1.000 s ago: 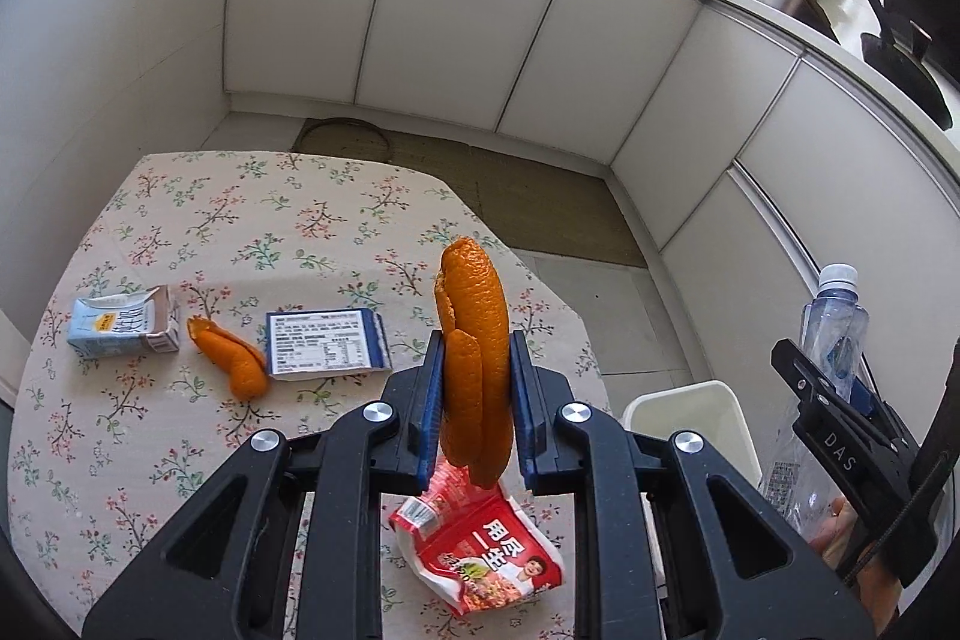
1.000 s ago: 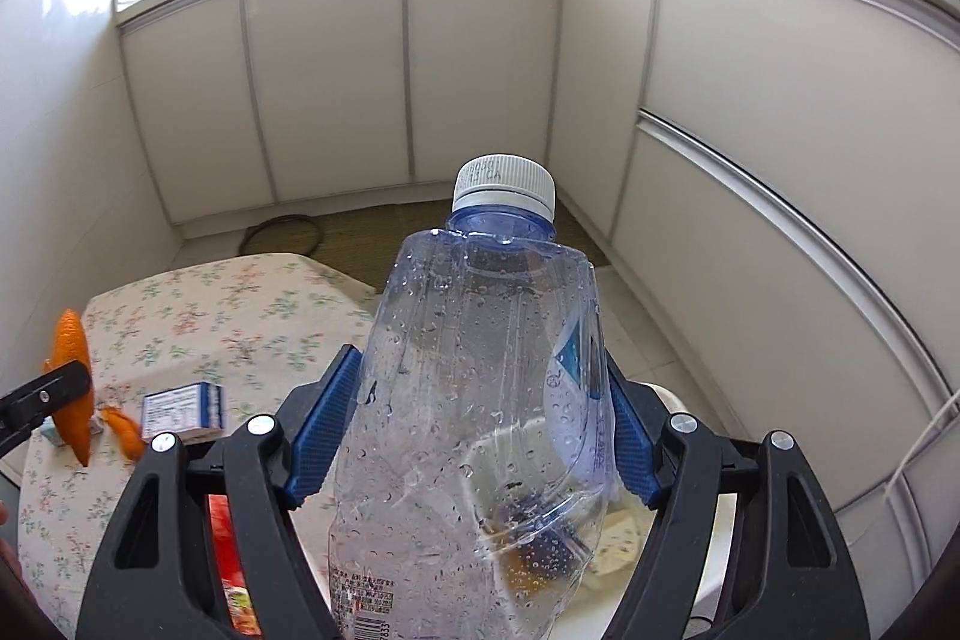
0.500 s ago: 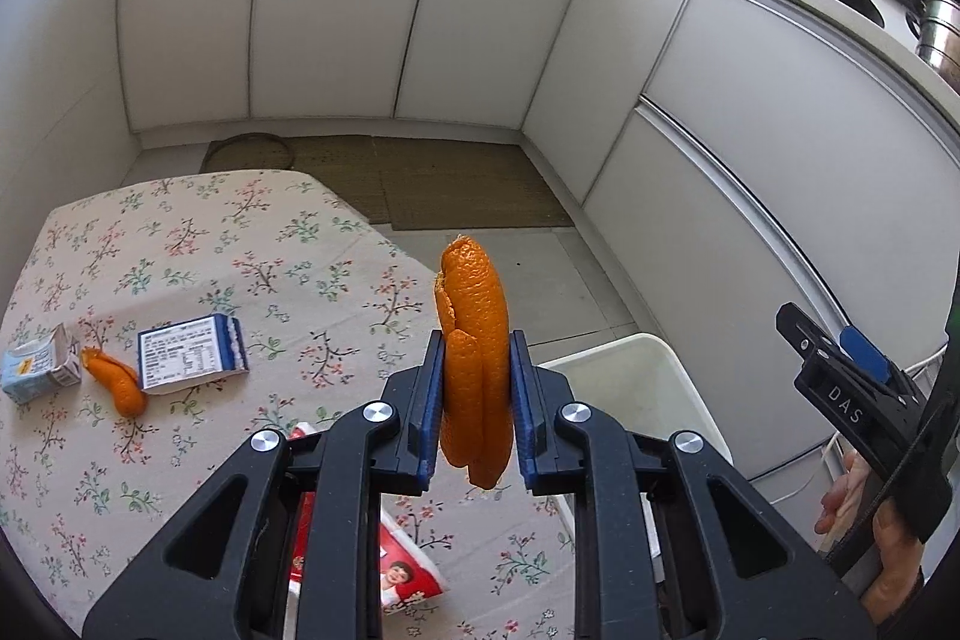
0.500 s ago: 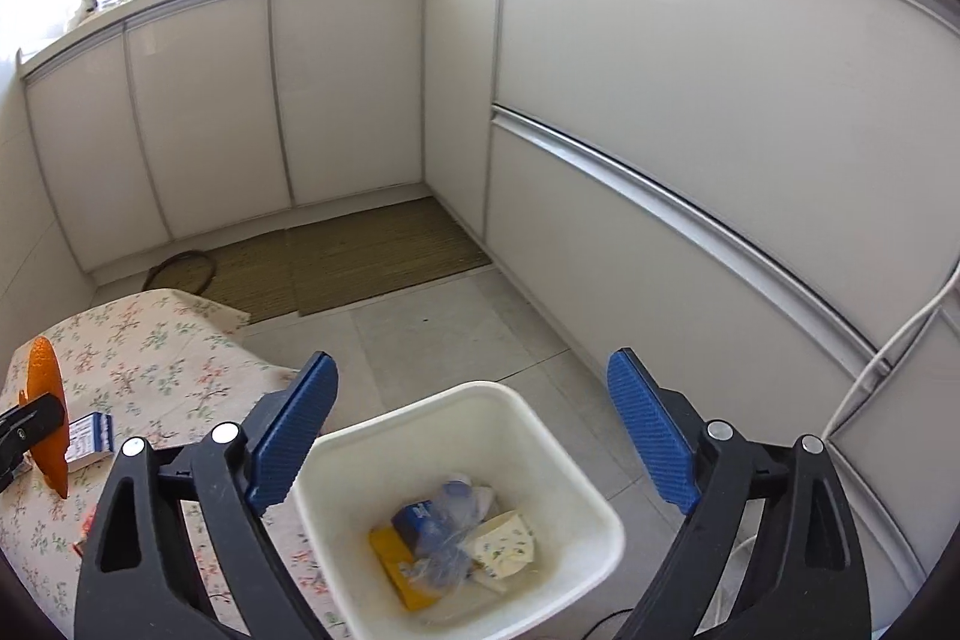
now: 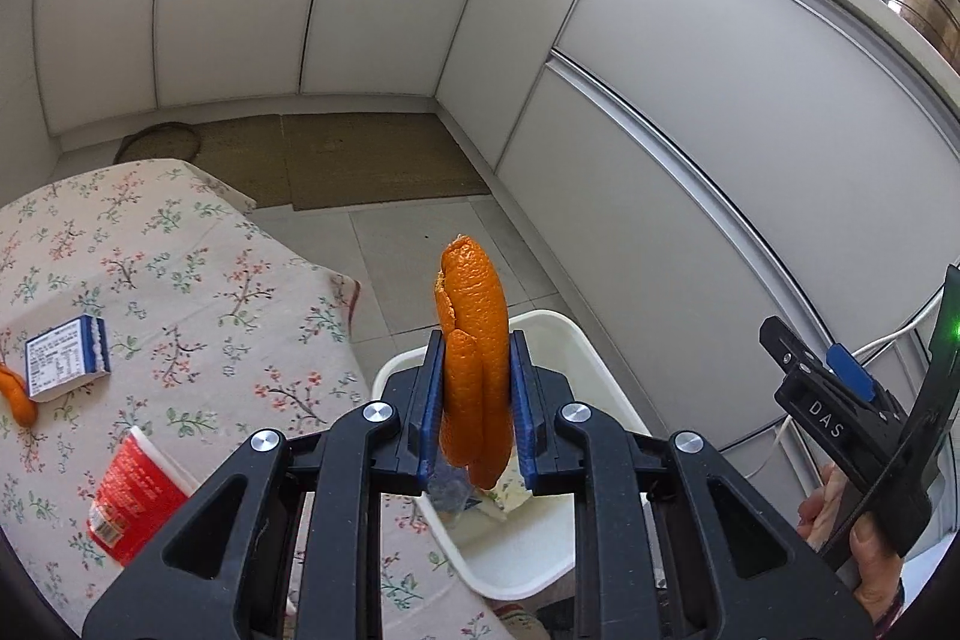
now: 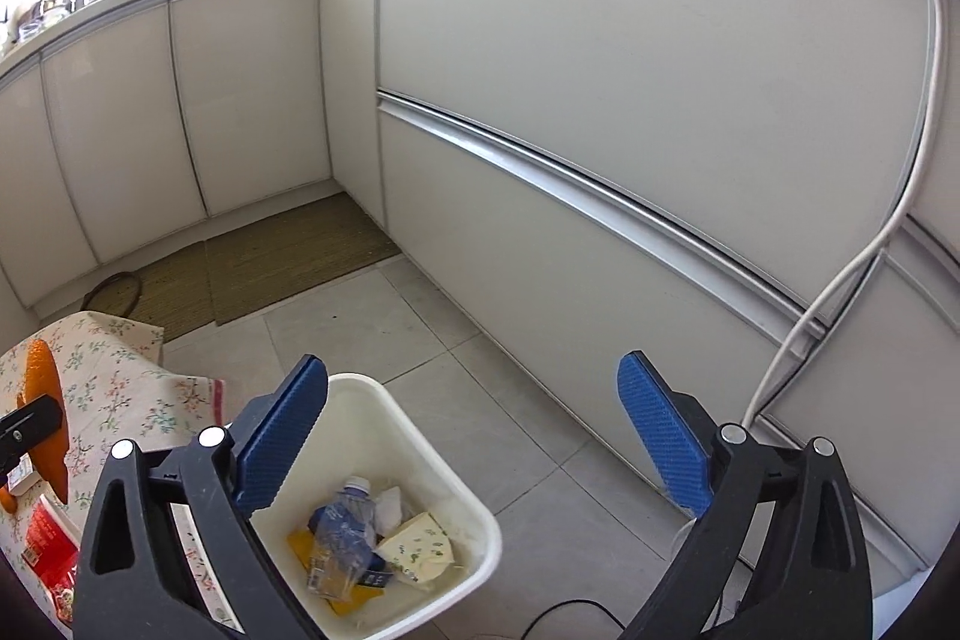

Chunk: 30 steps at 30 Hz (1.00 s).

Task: Collect trash
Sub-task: 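Open the left tool over the bin to drop the orange peel, then move both tools back over the table toward the remaining orange peel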

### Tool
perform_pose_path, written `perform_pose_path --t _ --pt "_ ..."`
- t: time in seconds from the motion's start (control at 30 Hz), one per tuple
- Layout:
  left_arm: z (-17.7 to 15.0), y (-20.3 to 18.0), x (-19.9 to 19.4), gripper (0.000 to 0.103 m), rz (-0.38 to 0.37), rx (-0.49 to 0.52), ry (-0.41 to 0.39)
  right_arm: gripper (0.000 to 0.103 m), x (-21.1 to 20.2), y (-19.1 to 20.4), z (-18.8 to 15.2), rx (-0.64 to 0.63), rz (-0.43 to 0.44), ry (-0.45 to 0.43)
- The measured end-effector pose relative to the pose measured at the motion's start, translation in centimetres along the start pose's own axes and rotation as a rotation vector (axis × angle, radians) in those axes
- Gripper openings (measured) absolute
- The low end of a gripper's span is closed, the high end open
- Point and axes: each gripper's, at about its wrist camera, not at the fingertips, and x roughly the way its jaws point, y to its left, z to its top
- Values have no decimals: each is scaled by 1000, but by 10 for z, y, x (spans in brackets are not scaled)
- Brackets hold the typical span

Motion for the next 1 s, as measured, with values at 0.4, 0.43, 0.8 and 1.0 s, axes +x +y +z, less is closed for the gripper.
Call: perform_pose_path --t 0.4,0.43,0.8,1.0 --pt "5 -40 30 51 -20 52 28 95 6 -20 -3 24 -28 17" --pt "5 -40 29 53 -15 55 28 95 5 -18 -2 23 -27 15" --pt "-8 -14 16 87 109 49 11 96 -6 13 -5 -14 16 -22" --pt "-12 16 0 92 173 18 -11 96 -11 47 -9 -79 56 -29"
